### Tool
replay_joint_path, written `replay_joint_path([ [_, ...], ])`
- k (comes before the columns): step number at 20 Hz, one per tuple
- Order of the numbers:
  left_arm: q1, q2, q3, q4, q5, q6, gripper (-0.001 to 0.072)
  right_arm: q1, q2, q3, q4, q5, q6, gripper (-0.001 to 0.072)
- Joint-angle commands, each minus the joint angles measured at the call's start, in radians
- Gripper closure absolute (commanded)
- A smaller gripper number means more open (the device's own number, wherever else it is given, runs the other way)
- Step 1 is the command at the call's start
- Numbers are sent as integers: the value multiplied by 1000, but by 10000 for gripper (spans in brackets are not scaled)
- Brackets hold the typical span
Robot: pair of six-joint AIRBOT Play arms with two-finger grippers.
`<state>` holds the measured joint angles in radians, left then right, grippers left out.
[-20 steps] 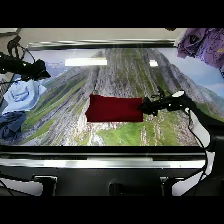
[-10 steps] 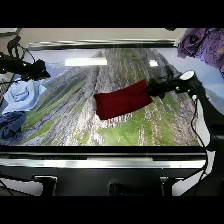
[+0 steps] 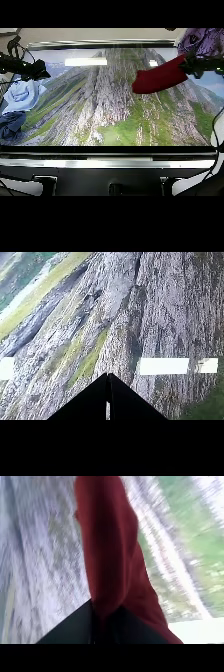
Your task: Fold the clothes and pants, and hang the long-sleeved shirts on hangers.
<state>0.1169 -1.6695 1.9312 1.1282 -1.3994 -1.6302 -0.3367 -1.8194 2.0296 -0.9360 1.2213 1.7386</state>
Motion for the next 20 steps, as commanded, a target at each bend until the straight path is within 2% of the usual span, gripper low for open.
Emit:
replay_joint_path([
  [1,1,0,0,0,0,0,691,-113,40,29,-137,1,63,682],
  [5,1,0,0,2,0,0,691,-233,72,23,-340,93,77,681],
  [9,1,0,0,2,0,0,691,-328,120,-138,-478,160,82,681],
  [16,1,0,0,2,0,-1,691,-448,423,-779,-564,-29,159,681],
  [20,1,0,0,2,0,-1,691,-457,564,-1024,-645,-69,225,680],
])
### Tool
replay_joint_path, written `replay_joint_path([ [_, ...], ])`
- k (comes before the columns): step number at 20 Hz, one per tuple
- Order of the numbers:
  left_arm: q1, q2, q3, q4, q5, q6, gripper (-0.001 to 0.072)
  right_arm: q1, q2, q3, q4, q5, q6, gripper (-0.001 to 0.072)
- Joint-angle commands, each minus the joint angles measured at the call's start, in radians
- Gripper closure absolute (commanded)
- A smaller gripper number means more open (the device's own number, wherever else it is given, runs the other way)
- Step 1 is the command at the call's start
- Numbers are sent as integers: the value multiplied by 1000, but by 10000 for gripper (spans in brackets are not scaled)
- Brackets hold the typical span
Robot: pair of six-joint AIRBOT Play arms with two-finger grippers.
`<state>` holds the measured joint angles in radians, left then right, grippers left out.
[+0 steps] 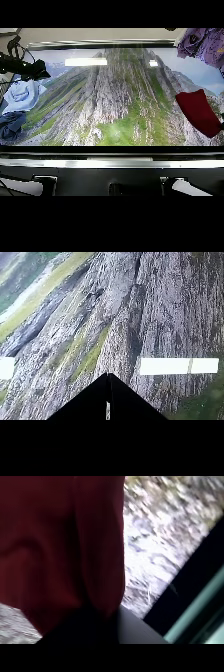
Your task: Fold the clothes and pants, and hang the long-sleeved shirts on hangers.
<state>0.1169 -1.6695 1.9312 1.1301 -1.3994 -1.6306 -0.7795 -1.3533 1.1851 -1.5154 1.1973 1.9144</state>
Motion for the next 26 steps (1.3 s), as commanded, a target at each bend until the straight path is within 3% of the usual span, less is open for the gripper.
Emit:
replay_joint_path([
  [1,1,0,0,0,0,0,691,-14,124,-220,-77,-46,51,681],
  [9,1,0,0,0,0,-4,691,-14,193,-303,-198,67,170,680],
  [17,0,-1,0,0,0,-4,691,-14,193,-303,-253,114,174,667],
  [20,0,-3,0,0,0,-20,691,-14,193,-303,-293,154,175,562],
  [21,0,-3,0,0,0,-20,691,-14,193,-302,-303,167,175,388],
  [22,0,-3,0,0,0,-20,691,-14,194,-302,-304,179,173,269],
  [26,0,-3,0,0,-1,-21,691,-13,249,-293,-226,114,136,292],
])
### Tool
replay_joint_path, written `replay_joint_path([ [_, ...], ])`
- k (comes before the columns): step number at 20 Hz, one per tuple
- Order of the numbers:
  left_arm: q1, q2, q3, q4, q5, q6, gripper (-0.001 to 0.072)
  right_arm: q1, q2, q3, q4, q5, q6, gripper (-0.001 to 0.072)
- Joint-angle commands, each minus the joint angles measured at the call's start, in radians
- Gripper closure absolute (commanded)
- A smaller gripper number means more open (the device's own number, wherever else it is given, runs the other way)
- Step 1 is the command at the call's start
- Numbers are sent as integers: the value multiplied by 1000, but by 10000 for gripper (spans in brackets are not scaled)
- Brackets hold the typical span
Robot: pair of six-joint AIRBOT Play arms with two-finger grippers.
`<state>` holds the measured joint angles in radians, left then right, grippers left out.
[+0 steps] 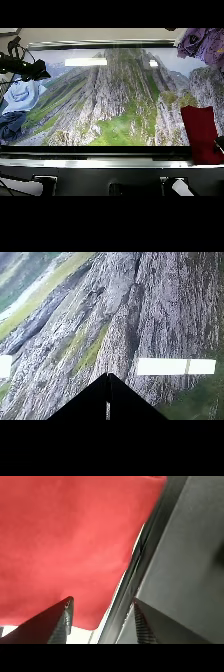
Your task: Fold the clothes and pants, and hang the long-sleeved shirts on hangers.
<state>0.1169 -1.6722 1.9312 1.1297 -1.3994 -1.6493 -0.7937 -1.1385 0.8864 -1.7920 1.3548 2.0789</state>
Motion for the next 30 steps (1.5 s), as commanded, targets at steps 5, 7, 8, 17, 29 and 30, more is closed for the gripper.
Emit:
replay_joint_path([
  [5,-2,8,0,3,-45,-24,692,163,100,73,469,-286,-365,531],
  [7,-8,31,-12,32,-43,29,692,355,100,104,481,-341,-427,635],
  [8,-15,53,-36,67,-32,51,692,452,100,113,479,-370,-447,660],
  [17,-43,420,-569,139,330,207,691,1046,100,126,385,-453,-514,679],
  [29,-43,410,-569,138,327,207,690,1054,100,126,378,-468,-516,678],
  [30,-43,410,-569,138,327,207,690,1054,100,126,378,-468,-516,678],
])
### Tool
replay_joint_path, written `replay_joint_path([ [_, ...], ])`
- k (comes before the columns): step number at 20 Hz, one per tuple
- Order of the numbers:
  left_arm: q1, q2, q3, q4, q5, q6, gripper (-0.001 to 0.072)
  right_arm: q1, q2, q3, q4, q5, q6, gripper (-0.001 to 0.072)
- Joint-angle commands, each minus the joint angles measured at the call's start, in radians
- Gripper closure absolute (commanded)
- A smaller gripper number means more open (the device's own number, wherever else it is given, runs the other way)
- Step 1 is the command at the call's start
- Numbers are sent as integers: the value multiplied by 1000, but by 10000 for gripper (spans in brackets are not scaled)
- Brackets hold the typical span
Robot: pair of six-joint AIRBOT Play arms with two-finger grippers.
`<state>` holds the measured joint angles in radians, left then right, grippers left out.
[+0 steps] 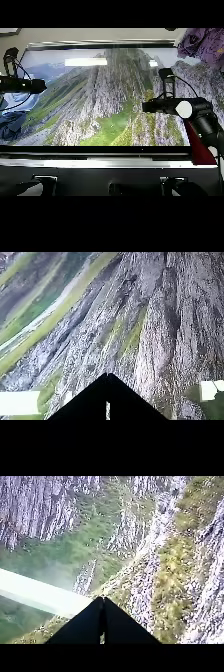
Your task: Fold the clothes and pants, and hang the long-sleeved shirts on hangers.
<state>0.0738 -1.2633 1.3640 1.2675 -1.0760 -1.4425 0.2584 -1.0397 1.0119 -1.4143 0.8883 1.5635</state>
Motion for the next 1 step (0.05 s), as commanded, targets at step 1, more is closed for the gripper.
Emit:
replay_joint_path([
  [1,0,1,-2,1,4,0,690,2,1,1,0,-1,0,678],
])
